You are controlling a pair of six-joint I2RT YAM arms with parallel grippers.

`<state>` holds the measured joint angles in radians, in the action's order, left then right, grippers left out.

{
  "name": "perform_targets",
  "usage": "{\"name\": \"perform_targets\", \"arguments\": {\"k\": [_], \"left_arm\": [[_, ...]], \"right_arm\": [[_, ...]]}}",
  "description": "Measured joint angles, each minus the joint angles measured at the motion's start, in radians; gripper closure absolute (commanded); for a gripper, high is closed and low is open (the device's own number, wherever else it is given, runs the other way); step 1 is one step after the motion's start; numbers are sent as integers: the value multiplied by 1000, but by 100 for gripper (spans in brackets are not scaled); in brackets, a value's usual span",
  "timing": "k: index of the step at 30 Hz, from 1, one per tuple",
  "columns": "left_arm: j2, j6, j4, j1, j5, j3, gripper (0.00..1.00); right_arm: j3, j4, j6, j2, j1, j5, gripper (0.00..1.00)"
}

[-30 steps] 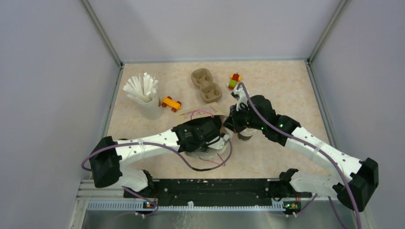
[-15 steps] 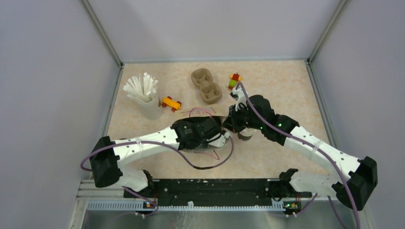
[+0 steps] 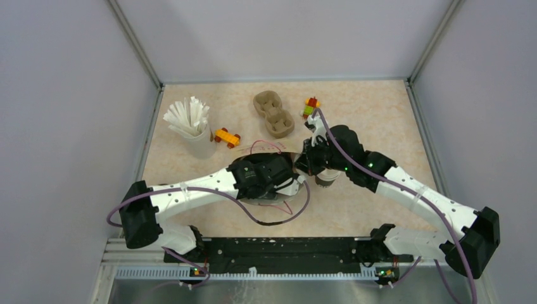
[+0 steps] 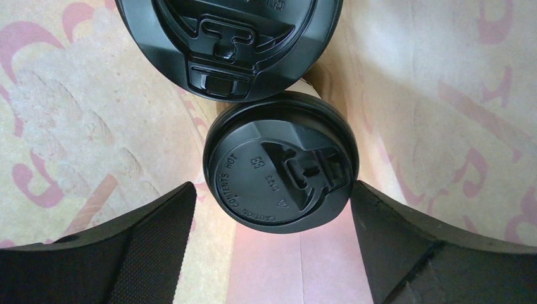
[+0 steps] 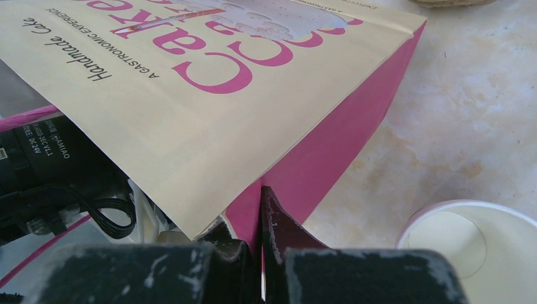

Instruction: Pack the takeout coffee

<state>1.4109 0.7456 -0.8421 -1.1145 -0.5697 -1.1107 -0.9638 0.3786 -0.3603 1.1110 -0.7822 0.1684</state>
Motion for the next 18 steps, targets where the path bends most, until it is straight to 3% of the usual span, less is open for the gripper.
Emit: {"name": "perform_targets", "arguments": {"k": [18], "left_arm": [[0, -42, -34, 0, 0, -19, 1]], "right_arm": [[0, -4, 0, 3, 0, 2, 100]]}}
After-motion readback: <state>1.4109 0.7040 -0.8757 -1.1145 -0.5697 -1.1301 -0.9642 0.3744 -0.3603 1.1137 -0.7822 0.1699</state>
